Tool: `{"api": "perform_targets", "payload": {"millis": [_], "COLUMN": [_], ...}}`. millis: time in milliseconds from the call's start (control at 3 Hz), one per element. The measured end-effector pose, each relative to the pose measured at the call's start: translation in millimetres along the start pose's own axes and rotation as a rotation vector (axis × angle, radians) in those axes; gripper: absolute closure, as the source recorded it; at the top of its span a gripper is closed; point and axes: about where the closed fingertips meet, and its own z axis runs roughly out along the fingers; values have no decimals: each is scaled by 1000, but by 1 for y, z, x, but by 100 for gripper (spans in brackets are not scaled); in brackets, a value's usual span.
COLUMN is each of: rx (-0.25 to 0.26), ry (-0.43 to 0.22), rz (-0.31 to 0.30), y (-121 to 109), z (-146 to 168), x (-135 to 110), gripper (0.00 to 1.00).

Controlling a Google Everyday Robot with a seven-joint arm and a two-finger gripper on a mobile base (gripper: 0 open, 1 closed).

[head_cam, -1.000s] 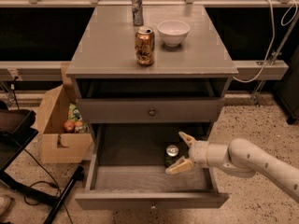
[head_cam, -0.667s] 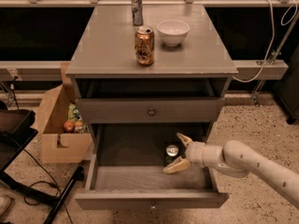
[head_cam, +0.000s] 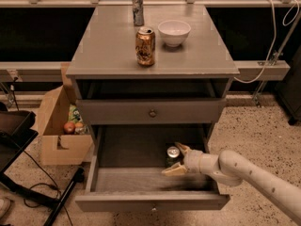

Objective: Pick green can from middle drawer and place on counter

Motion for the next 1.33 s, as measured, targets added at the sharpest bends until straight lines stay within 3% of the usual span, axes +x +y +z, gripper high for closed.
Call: {"api": "perform_targets", "payload": {"millis": [333, 667, 1000, 1333], "rx": [8, -7, -57, -135], "ry": [15, 9, -46, -134], "rz": [56, 142, 225, 283], "y": [9, 28, 43, 58], "z": [4, 8, 2, -25], "x": [33, 51, 25, -41], "gripper": [36, 59, 82, 100]}}
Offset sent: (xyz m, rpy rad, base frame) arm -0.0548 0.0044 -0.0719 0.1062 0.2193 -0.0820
